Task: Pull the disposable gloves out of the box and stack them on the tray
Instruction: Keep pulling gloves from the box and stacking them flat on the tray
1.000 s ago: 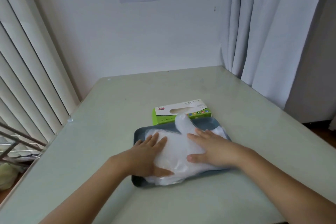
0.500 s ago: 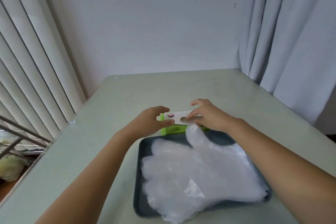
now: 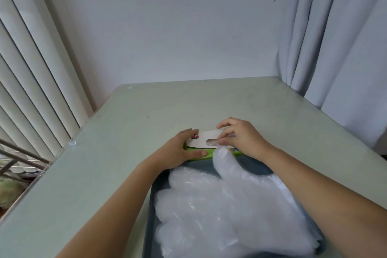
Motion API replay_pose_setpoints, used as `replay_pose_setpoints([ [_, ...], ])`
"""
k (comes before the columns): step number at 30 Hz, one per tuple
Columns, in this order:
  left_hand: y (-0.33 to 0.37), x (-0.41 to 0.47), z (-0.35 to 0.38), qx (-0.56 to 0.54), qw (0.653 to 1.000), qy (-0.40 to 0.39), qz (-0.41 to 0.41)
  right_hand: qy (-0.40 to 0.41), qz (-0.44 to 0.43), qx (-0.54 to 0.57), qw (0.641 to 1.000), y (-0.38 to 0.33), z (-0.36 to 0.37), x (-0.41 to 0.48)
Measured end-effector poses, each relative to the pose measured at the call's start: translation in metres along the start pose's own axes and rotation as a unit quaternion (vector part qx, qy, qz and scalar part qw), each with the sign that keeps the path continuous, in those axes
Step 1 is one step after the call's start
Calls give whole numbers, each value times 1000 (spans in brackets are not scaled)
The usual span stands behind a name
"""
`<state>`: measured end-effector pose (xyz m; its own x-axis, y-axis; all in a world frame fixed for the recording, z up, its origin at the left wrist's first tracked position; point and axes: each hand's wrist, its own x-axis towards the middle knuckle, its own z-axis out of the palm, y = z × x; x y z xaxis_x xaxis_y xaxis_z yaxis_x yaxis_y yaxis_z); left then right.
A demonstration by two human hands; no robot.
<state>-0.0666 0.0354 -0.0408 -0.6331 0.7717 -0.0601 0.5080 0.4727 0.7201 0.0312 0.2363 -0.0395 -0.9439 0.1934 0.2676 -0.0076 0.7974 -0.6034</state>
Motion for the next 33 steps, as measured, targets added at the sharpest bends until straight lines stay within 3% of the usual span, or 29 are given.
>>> replay_pose_setpoints([
  [4,-2,1,0,14,1000,0,7,31,18,34,999,1,0,2],
  [9,-3,2,0,10,1000,-4,7,116,91,196,970,2,-8,6],
  [12,-2,4,-1,21,1000,-11,4,176,137,377,899,-7,-21,8],
  [16,1,3,-2,32,999,-11,0,238,105,577,774,-36,-64,10],
  [18,7,0,-5,54,998,-19,-10,220,90,632,738,-53,-80,5],
  [21,24,-5,-11,68,998,-7,-2,162,110,668,718,-73,-89,-9],
  [24,52,-20,-14,-110,993,45,16,119,161,702,683,-88,-91,-29],
  [26,70,-31,-14,-215,974,38,63,89,187,706,678,-91,-85,-42],
  [30,101,-53,-9,-295,946,40,129,47,186,725,661,-95,-76,-66],
  [33,121,-69,-6,-315,935,62,152,30,176,718,672,-106,-76,-80],
])
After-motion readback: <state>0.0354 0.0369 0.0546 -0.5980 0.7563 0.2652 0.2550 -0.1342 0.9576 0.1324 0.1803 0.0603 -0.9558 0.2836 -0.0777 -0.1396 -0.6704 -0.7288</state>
